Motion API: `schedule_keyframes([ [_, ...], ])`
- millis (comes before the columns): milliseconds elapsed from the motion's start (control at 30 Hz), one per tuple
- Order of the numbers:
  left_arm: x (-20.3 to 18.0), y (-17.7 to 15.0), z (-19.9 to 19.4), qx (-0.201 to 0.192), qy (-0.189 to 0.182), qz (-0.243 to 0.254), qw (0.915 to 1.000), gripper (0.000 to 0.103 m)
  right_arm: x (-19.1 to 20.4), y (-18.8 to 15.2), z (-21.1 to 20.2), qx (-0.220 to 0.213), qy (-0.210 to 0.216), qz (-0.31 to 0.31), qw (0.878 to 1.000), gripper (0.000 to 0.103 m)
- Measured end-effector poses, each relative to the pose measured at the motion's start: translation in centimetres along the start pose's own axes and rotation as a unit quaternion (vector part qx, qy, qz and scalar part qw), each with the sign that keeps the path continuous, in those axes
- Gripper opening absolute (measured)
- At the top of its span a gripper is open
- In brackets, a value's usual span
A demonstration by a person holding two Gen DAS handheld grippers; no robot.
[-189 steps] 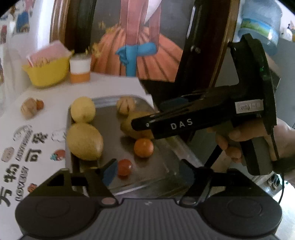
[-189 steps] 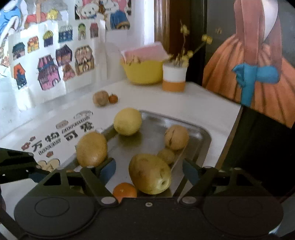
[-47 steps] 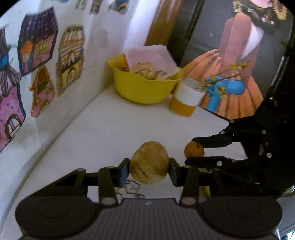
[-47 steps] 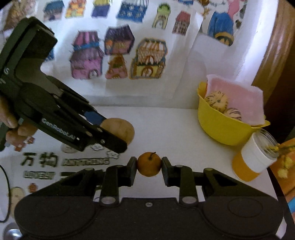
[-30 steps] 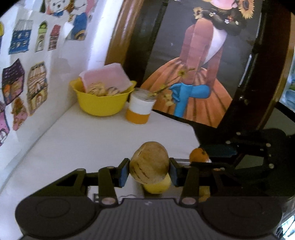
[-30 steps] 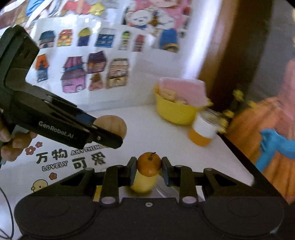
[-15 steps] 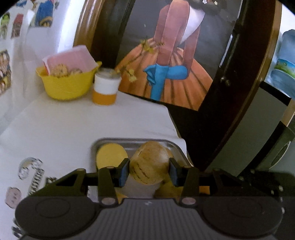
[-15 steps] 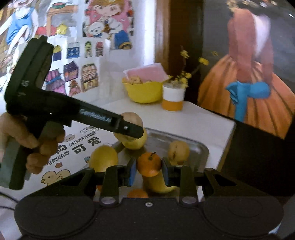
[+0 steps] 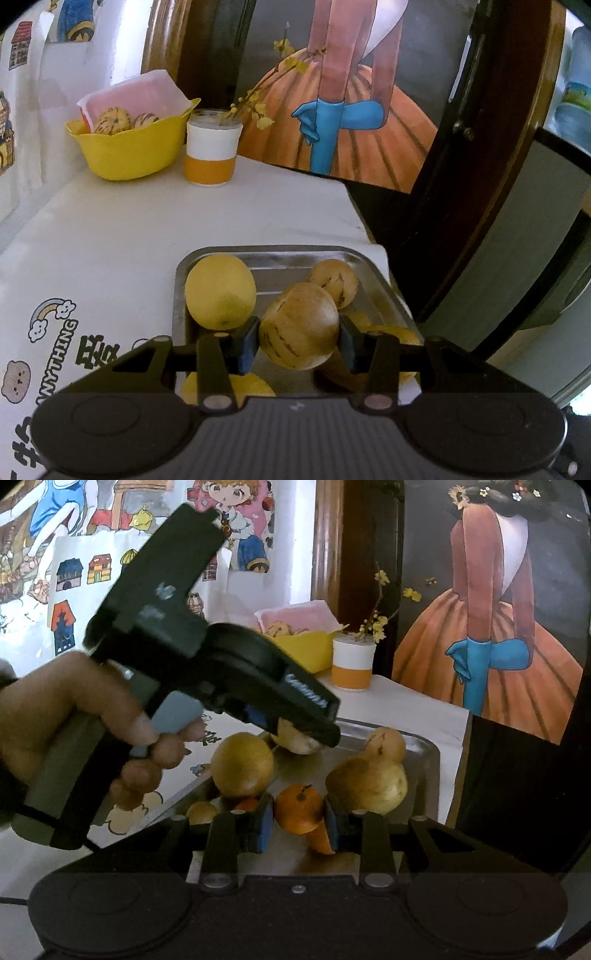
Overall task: Organize fruits
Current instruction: 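Carry both fruits onto the metal tray and open both tools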
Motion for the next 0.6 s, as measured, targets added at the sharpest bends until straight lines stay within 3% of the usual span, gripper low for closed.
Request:
schedule_keyframes([
  [267,-0.1,-0.6,1.2,0.021,0.019,0.02,0.9994,0.049,0.8,-1.0,0.8,0.004,-0.023,-0.023,0.999,0.032],
  [600,-0.5,-0.8,1.4,0.018,0.024,0.033,0.999,0.049,0.8,-0.9,1.0,-0.001,-0.028,-0.027,0.999,0.032],
])
Point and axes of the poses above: each gripper's, at about its wrist camera, not at the fingertips, and z roughly the way its jaws point, x to its left, y to its top, the point moved 8 cm from there along z, roughly the way its jaws point, and after that the axes turned 3 degrees about -x, right-handed, at the moved point
